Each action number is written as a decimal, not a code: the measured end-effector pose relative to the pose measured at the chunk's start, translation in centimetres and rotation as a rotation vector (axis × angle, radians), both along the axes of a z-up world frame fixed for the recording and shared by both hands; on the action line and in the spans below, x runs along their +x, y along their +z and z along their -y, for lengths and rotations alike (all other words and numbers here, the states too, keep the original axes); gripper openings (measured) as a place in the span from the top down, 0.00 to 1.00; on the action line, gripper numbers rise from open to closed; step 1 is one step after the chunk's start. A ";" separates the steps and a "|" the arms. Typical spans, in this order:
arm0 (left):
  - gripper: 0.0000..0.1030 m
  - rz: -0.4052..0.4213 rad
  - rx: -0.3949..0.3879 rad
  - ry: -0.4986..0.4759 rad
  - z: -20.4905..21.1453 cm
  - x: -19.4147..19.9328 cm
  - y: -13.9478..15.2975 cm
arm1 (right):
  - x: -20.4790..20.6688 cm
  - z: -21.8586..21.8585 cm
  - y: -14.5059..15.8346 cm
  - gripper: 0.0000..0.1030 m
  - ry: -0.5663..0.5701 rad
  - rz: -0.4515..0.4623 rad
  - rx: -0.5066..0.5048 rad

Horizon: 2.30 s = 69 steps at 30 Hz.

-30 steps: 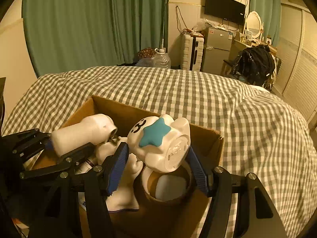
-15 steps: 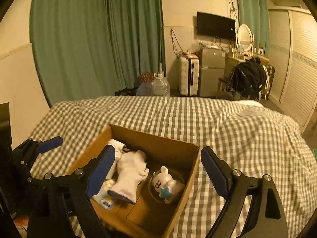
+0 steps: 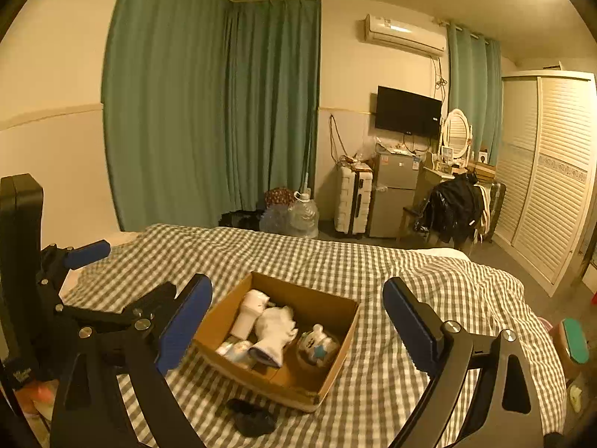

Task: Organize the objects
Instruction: 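Move the right gripper to the black cup and grasp it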

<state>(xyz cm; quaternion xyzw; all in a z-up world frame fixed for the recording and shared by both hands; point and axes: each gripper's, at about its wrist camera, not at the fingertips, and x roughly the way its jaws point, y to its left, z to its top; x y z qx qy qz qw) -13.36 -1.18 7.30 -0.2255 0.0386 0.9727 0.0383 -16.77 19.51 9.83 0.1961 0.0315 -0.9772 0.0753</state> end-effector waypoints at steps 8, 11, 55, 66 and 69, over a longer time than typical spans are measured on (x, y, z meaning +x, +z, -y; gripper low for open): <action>0.00 0.091 0.111 0.073 4.5 2.8 -3.6 | 3.5 1.5 -3.7 0.06 0.040 0.066 -0.077; 0.00 0.135 0.152 0.104 5.7 2.2 -6.0 | 2.8 1.9 -6.2 0.06 0.054 0.114 -0.093; 0.00 0.494 -0.091 0.226 4.6 -3.0 -21.0 | -8.8 5.2 -27.4 0.36 0.104 0.645 0.114; 0.00 0.442 -0.081 0.168 3.5 -1.5 -20.1 | -4.8 4.4 -24.9 0.44 0.080 0.526 0.076; 0.00 0.393 -0.080 0.138 2.9 -0.4 -19.0 | -3.5 3.9 -23.6 0.45 0.083 0.493 0.056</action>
